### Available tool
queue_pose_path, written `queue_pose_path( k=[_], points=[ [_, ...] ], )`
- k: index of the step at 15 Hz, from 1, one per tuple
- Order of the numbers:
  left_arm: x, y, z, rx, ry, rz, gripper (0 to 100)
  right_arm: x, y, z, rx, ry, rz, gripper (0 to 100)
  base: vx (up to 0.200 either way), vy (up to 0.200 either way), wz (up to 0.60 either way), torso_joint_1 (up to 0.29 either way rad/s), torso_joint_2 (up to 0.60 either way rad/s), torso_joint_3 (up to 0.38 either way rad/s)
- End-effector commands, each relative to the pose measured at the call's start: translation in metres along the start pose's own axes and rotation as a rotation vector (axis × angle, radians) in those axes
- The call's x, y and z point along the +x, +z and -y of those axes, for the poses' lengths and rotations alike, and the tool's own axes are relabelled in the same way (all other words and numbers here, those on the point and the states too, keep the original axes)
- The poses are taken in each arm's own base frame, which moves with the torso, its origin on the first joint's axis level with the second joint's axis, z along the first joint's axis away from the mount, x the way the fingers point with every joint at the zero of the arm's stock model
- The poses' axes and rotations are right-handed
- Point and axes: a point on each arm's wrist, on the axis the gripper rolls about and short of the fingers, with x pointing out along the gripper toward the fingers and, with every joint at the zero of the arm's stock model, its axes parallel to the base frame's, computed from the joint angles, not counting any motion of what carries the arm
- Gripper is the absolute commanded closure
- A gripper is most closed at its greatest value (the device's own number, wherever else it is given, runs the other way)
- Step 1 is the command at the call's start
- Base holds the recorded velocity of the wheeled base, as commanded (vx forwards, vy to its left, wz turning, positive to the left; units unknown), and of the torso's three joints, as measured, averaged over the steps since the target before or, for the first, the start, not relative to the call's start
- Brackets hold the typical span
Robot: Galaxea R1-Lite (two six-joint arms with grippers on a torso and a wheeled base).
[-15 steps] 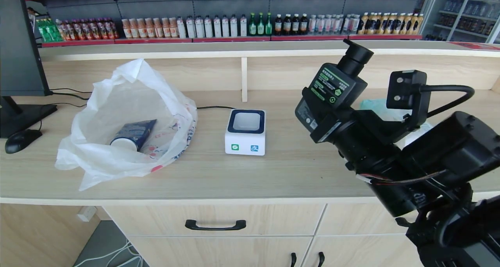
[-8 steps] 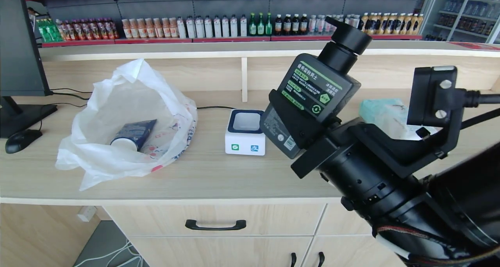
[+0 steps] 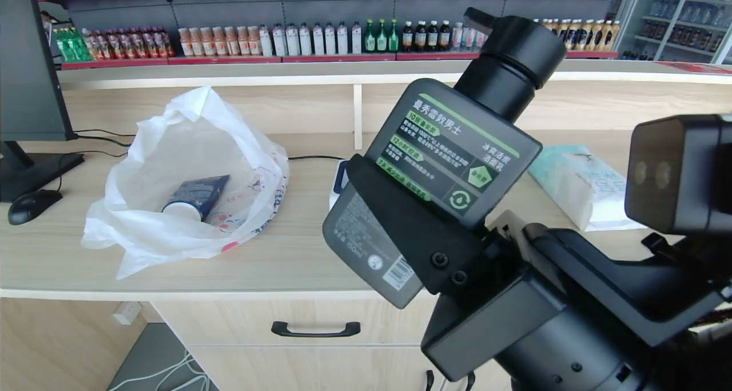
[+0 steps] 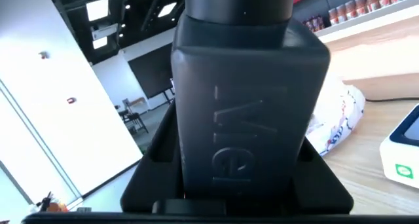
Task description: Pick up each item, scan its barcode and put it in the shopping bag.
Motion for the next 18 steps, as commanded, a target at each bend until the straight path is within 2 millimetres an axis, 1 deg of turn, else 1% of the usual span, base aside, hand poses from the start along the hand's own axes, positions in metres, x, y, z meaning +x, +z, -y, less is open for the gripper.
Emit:
queue_pose_path(
  k=[1, 3, 5, 7, 11, 13, 18],
  points=[
    [0.000, 0.000, 0.000, -0.002, 0.000, 0.001, 0, -0.002, 0.004, -0.009, 0.030, 0.026, 0.009, 100, 0.000, 0.000, 0.00, 0.000, 0.00, 0.000],
    [0.000, 0.000, 0.000, -0.005, 0.000, 0.001, 0, 0.000, 0.010, -0.011, 0.047, 0.033, 0.035, 100, 0.000, 0.000, 0.00, 0.000, 0.00, 0.000],
    [0.000, 0.000, 0.000, -0.005, 0.000, 0.001, 0, 0.005, 0.020, -0.017, 0.084, 0.054, 0.079, 100, 0.000, 0.000, 0.00, 0.000, 0.00, 0.000],
    [0.000, 0.000, 0.000, -0.005, 0.002, 0.000, 0, 0.003, 0.024, -0.018, 0.091, 0.056, 0.087, 100, 0.000, 0.000, 0.00, 0.000, 0.00, 0.000],
    [0.000, 0.000, 0.000, -0.007, 0.001, -0.004, 0, 0.003, 0.025, -0.025, 0.113, 0.078, 0.087, 100, 0.000, 0.000, 0.00, 0.000, 0.00, 0.000],
    [0.000, -0.001, 0.000, -0.041, 0.000, -0.006, 0, 0.002, 0.028, -0.025, 0.116, 0.081, 0.096, 100, 0.000, 0.000, 0.00, 0.000, 0.00, 0.000],
    [0.000, -0.001, 0.000, -0.044, 0.000, -0.007, 0, -0.004, 0.035, -0.025, 0.119, 0.084, 0.106, 100, 0.000, 0.000, 0.00, 0.000, 0.00, 0.000]
  ],
)
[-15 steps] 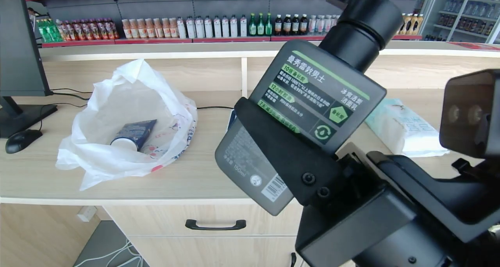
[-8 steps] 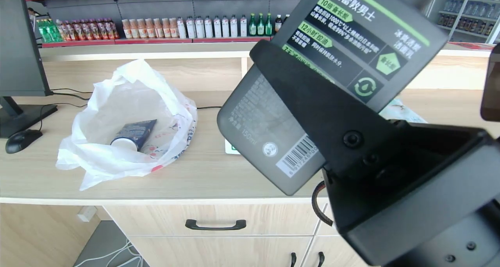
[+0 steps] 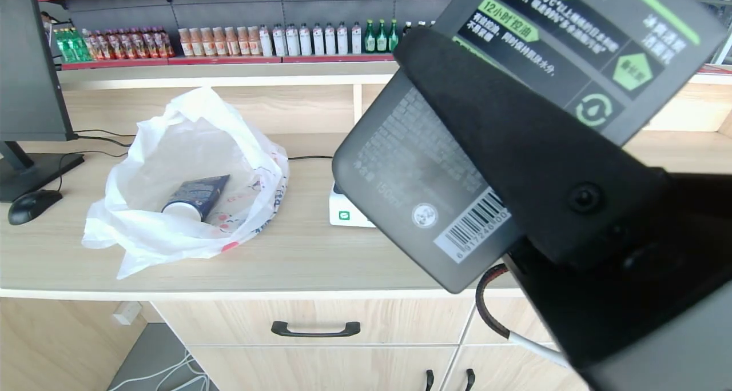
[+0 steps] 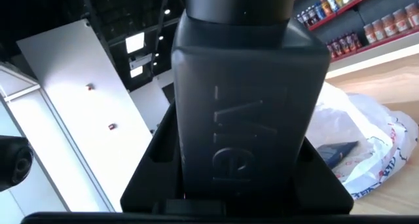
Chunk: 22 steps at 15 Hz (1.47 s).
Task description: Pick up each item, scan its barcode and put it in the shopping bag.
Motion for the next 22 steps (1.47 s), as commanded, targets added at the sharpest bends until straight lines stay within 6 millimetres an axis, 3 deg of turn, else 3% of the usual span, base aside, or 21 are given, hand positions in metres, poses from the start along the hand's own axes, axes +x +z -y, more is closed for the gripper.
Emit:
queue_pose_path(
  k=[1, 5, 7, 9, 15, 18, 22],
  points=[
    [0.000, 0.000, 0.000, 0.000, 0.001, 0.001, 0, -0.001, 0.004, -0.001, 0.003, 0.004, 0.010, 100, 0.000, 0.000, 0.00, 0.000, 0.00, 0.000],
    [0.000, 0.000, 0.000, 0.000, 0.000, 0.001, 0, -0.002, 0.007, 0.003, -0.045, -0.022, 0.020, 100, 0.000, 0.000, 0.00, 0.000, 0.00, 0.000],
    [0.000, 0.000, 0.000, 0.001, 0.001, 0.002, 0, -0.019, -0.001, 0.039, -0.225, -0.148, -0.053, 100, 0.000, 0.000, 0.00, 0.000, 0.00, 0.000],
    [0.000, 0.000, 0.000, 0.001, 0.001, 0.002, 0, -0.033, -0.004, 0.050, -0.260, -0.190, -0.101, 100, 0.000, 0.000, 0.00, 0.000, 0.00, 0.000],
    [0.000, 0.000, 0.000, 0.000, 0.001, 0.002, 0, -0.039, 0.010, 0.096, -0.461, -0.341, -0.102, 100, 0.000, 0.000, 0.00, 0.000, 0.00, 0.000],
    [0.000, 0.000, 0.000, 0.000, 0.001, 0.002, 0, -0.060, 0.025, 0.135, -0.661, -0.505, -0.146, 100, -0.067, 0.000, 0.00, -0.001, 0.00, -0.001],
    [0.000, 0.000, 0.000, -0.002, 0.001, 0.002, 0, -0.067, 0.035, 0.148, -0.690, -0.576, -0.132, 100, -0.200, 0.000, 0.00, 0.012, 0.01, -0.002]
  ],
)
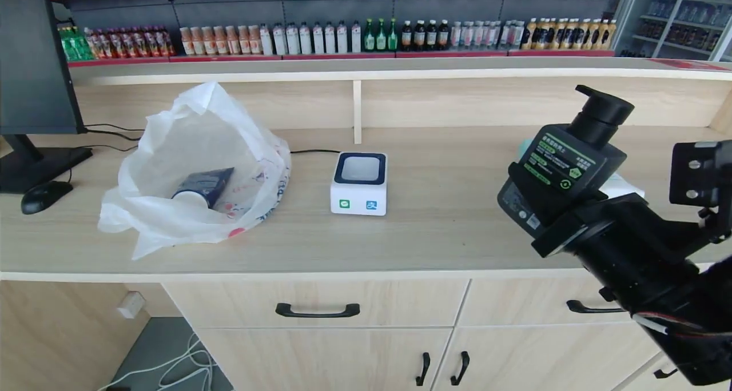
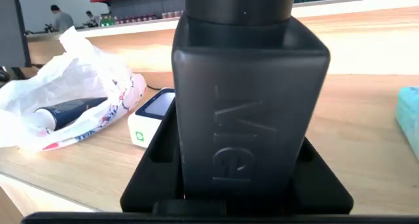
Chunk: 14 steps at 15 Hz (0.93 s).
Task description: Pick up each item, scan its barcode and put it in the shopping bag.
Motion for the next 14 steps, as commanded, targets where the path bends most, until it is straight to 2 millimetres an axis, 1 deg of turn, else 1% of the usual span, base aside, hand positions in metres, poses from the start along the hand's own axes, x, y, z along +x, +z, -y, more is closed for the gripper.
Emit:
queue_pose_path(
  k=[1, 3, 5, 8, 12, 14],
  points=[
    [0.000, 0.000, 0.000, 0.001, 0.000, 0.001, 0, 0.000, -0.001, 0.006, -0.007, -0.024, -0.003, 100, 0.000, 0.000, 0.00, 0.000, 0.00, 0.000],
    [0.000, 0.000, 0.000, -0.001, 0.001, -0.001, 0, -0.003, 0.004, 0.007, -0.002, -0.024, 0.012, 100, 0.000, 0.000, 0.00, 0.000, 0.00, 0.000],
    [0.000, 0.000, 0.000, 0.001, 0.000, 0.001, 0, -0.012, 0.008, 0.009, -0.001, -0.026, 0.014, 100, 0.000, 0.200, 0.00, 0.010, 0.00, 0.002],
    [0.000, 0.000, 0.000, -0.001, 0.003, -0.001, 0, -0.017, 0.010, 0.010, -0.001, -0.027, 0.018, 100, 0.000, 0.200, 0.00, 0.006, 0.01, 0.005],
    [0.000, 0.000, 0.000, -0.004, 0.000, 0.001, 0, -0.010, 0.008, 0.008, -0.001, -0.026, 0.018, 100, 0.000, 0.200, 0.00, 0.005, 0.00, 0.004],
    [0.000, 0.000, 0.000, -0.010, 0.001, 0.004, 0, -0.010, 0.007, 0.008, -0.002, -0.026, 0.015, 100, 0.000, 0.200, 0.00, 0.002, 0.00, 0.002]
  ],
)
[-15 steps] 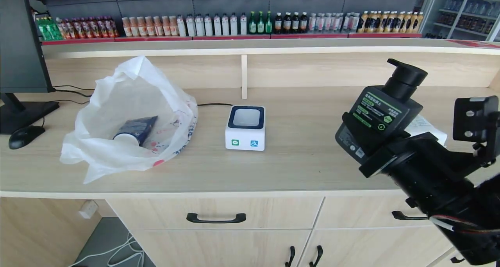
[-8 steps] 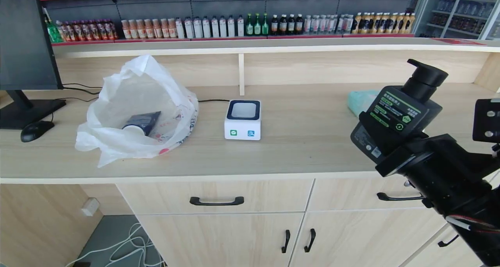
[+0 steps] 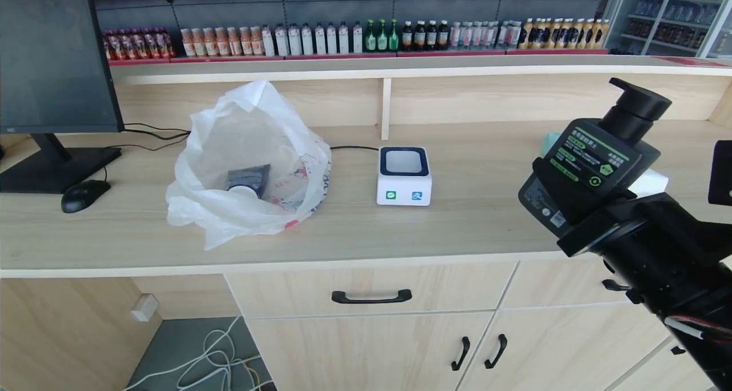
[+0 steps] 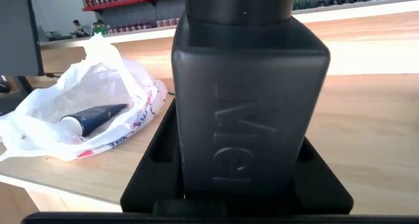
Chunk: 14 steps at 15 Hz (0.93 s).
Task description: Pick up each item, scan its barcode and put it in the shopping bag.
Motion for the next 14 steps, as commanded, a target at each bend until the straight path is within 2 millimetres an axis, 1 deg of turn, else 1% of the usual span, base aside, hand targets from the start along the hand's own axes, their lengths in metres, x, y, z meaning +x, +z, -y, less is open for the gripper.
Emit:
queue_pose_path(
  k=[1, 3, 4, 5, 6, 7, 8, 9, 10, 11, 14],
  points=[
    [0.000, 0.000, 0.000, -0.003, 0.002, 0.001, 0, 0.001, -0.002, 0.000, -0.002, 0.000, -0.009, 100, 0.000, 0.200, 0.00, 0.002, 0.00, 0.002],
    [0.000, 0.000, 0.000, -0.003, 0.002, 0.001, 0, 0.001, 0.000, 0.000, 0.001, 0.001, 0.000, 100, 0.000, 0.200, 0.00, 0.002, 0.00, 0.002],
    [0.000, 0.000, 0.000, -0.003, 0.002, 0.001, 0, 0.004, 0.001, -0.002, -0.001, 0.017, 0.010, 100, 0.000, 0.200, 0.00, -0.002, 0.00, 0.012],
    [0.000, 0.000, 0.000, -0.003, 0.000, 0.001, 0, 0.013, 0.002, -0.004, -0.011, 0.074, 0.026, 100, 0.000, 0.000, 0.00, 0.000, 0.00, 0.000],
    [0.000, 0.000, 0.000, -0.002, 0.002, 0.001, 0, 0.023, -0.002, -0.004, -0.043, 0.130, 0.028, 100, 0.000, 0.000, 0.00, 0.000, 0.00, 0.000],
    [0.000, 0.000, 0.000, -0.002, 0.002, 0.001, 0, 0.038, -0.007, -0.003, -0.104, 0.203, 0.041, 100, 0.000, 0.000, 0.00, 0.000, 0.00, 0.000],
    [0.000, 0.000, 0.000, -0.002, 0.003, 0.001, 0, 0.047, -0.010, -0.003, -0.120, 0.232, 0.051, 100, 0.000, 0.000, 0.00, 0.000, 0.00, 0.000],
    [0.000, 0.000, 0.000, -0.002, 0.002, 0.001, 0, 0.064, -0.016, 0.003, -0.138, 0.239, 0.057, 100, 0.000, 0.000, 0.00, 0.000, 0.00, 0.000],
    [0.000, 0.000, 0.000, -0.002, 0.000, 0.001, 0, 0.071, -0.018, 0.007, -0.144, 0.245, 0.065, 100, 0.000, 0.000, 0.00, 0.000, 0.00, 0.000],
    [0.000, 0.000, 0.000, -0.002, 0.002, 0.003, 0, 0.084, -0.022, 0.018, -0.165, 0.288, 0.077, 100, 0.000, 0.000, 0.00, 0.000, 0.00, 0.000],
    [0.000, 0.000, 0.000, -0.002, 0.002, 0.003, 0, 0.102, -0.029, 0.043, -0.220, 0.430, 0.087, 100, 0.000, 0.000, 0.00, 0.000, 0.00, 0.000]
  ],
)
